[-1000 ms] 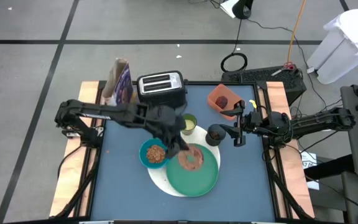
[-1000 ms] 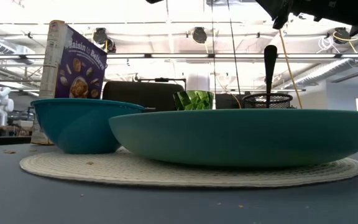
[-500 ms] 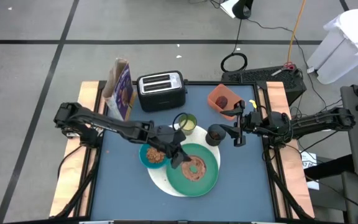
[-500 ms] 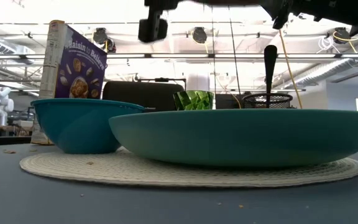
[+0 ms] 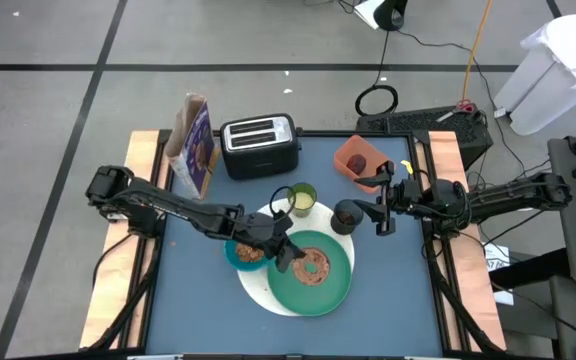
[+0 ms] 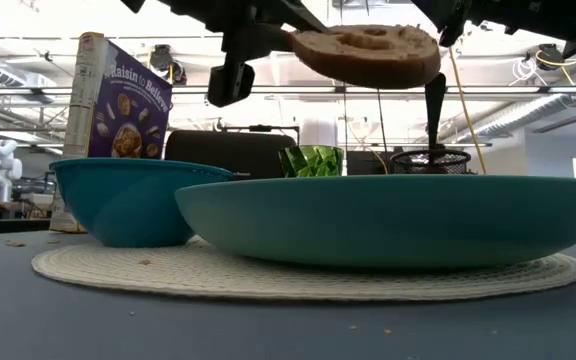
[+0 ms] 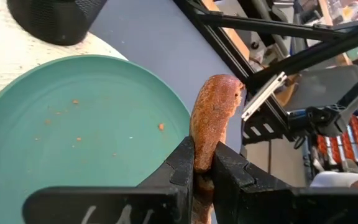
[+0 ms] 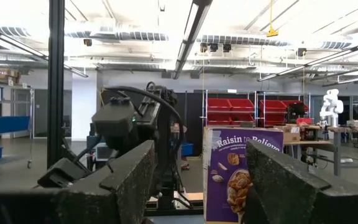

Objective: Arrange a breakfast setting
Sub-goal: Put the brown toasted bread on the green plate

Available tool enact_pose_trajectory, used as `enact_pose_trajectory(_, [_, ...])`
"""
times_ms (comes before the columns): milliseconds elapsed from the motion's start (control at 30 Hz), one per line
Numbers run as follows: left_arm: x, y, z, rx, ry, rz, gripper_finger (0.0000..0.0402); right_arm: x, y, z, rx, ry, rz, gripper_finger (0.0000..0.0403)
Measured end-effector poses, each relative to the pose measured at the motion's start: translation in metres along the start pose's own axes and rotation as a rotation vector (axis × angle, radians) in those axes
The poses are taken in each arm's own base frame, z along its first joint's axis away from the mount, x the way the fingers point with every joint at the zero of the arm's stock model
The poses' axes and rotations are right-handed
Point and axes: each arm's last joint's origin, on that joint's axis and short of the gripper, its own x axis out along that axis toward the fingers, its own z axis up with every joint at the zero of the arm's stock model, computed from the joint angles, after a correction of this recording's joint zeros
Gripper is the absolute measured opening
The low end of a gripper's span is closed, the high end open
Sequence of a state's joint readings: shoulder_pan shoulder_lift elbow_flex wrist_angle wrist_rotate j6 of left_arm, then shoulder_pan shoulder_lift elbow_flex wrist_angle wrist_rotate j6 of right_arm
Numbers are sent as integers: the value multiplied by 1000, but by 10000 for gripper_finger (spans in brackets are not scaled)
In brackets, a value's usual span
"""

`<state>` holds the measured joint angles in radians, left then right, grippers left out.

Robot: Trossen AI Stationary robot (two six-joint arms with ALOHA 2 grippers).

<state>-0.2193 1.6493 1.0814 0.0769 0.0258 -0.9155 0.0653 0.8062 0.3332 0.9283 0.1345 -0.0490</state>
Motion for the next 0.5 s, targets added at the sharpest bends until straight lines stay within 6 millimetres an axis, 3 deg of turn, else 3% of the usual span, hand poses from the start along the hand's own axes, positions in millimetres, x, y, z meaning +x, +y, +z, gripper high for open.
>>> enact_pose_trajectory(233, [21, -1, -21, 17, 8, -3, 35, 0, 0, 0, 0, 4, 0, 247])
enact_pose_trajectory(500, [53, 25, -37, -40, 51, 66, 35, 0, 0, -3, 3, 29, 1, 247])
